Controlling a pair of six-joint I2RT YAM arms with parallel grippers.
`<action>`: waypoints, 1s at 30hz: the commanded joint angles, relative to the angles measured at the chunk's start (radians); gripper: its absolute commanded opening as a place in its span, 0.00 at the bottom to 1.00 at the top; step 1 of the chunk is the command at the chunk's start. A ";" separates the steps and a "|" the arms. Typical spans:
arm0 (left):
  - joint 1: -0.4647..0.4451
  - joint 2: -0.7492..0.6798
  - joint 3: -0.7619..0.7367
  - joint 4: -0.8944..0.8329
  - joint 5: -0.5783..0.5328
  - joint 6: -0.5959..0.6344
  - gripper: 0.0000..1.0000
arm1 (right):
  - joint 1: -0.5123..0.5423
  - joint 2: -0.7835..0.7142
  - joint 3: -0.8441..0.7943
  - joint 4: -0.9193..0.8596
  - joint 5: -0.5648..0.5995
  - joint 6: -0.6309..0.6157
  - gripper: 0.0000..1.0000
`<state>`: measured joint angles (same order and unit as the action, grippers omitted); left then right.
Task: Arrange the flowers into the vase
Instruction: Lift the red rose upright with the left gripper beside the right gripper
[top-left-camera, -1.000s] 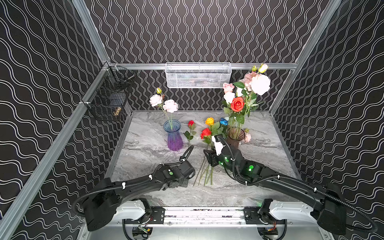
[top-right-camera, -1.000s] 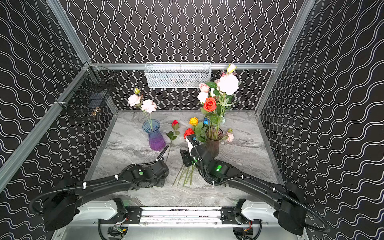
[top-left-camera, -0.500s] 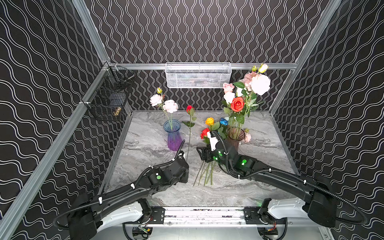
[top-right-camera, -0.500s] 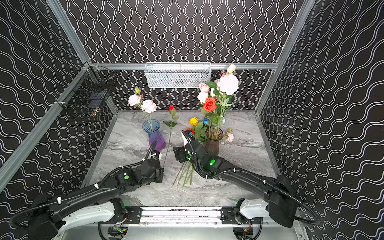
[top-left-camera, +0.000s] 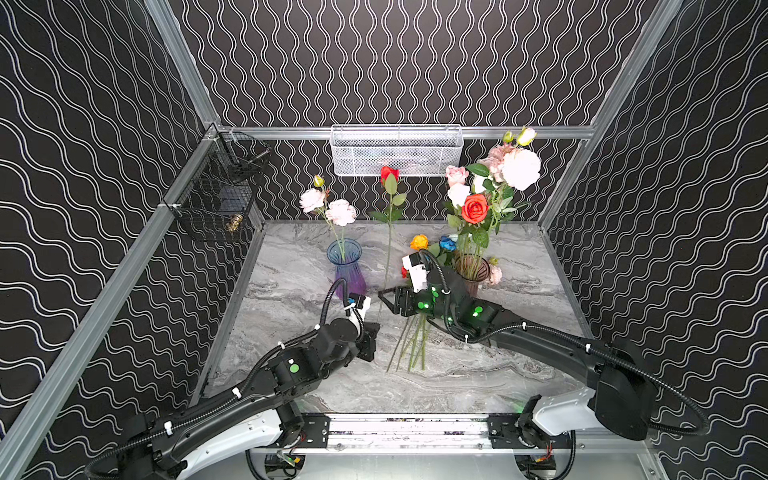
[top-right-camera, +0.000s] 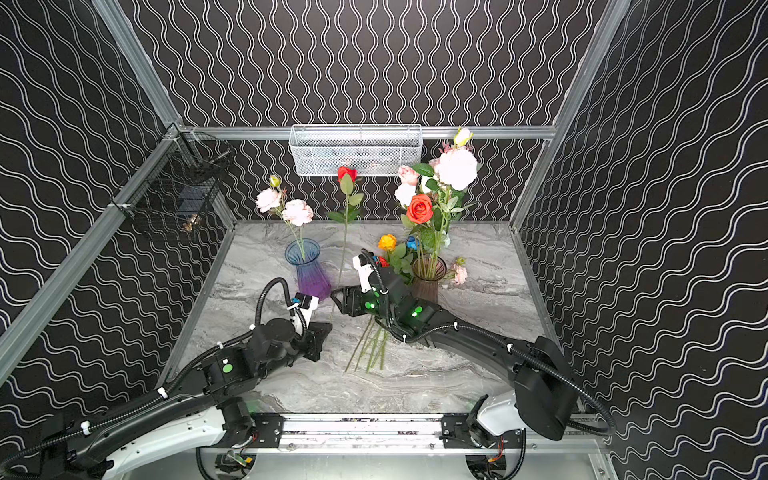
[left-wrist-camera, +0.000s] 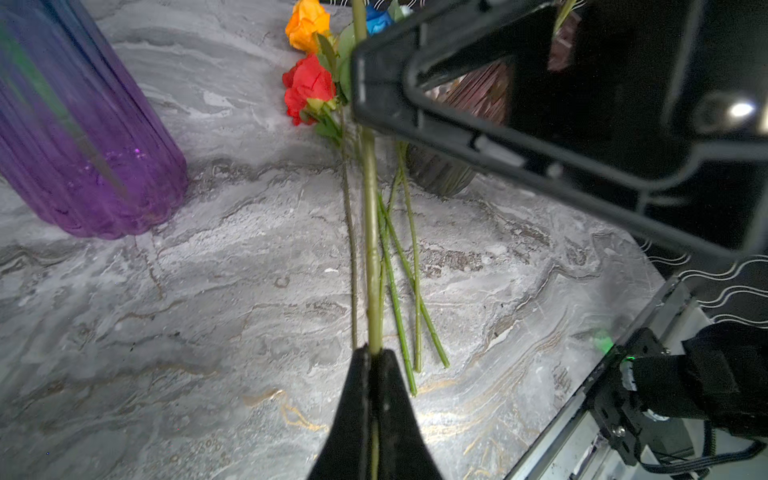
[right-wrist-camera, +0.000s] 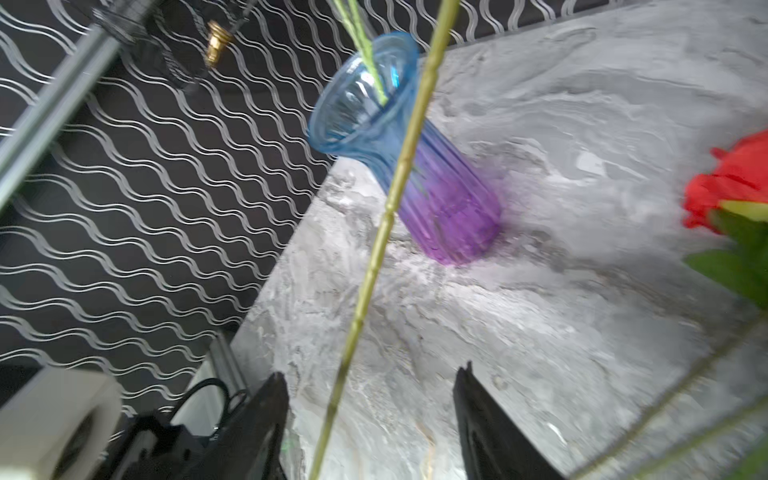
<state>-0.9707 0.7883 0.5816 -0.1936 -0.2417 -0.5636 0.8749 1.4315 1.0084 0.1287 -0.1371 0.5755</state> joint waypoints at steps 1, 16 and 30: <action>0.000 -0.016 -0.017 0.089 0.018 0.034 0.00 | -0.002 0.015 0.014 0.095 -0.078 0.037 0.55; 0.000 0.001 -0.042 0.156 0.015 0.022 0.00 | -0.003 -0.006 -0.044 0.177 -0.099 0.060 0.04; 0.001 -0.169 0.078 -0.026 -0.082 0.145 0.75 | -0.001 -0.126 -0.089 0.058 0.051 -0.078 0.01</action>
<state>-0.9714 0.6468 0.6205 -0.1619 -0.2600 -0.4950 0.8734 1.3350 0.9325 0.2234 -0.1539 0.5533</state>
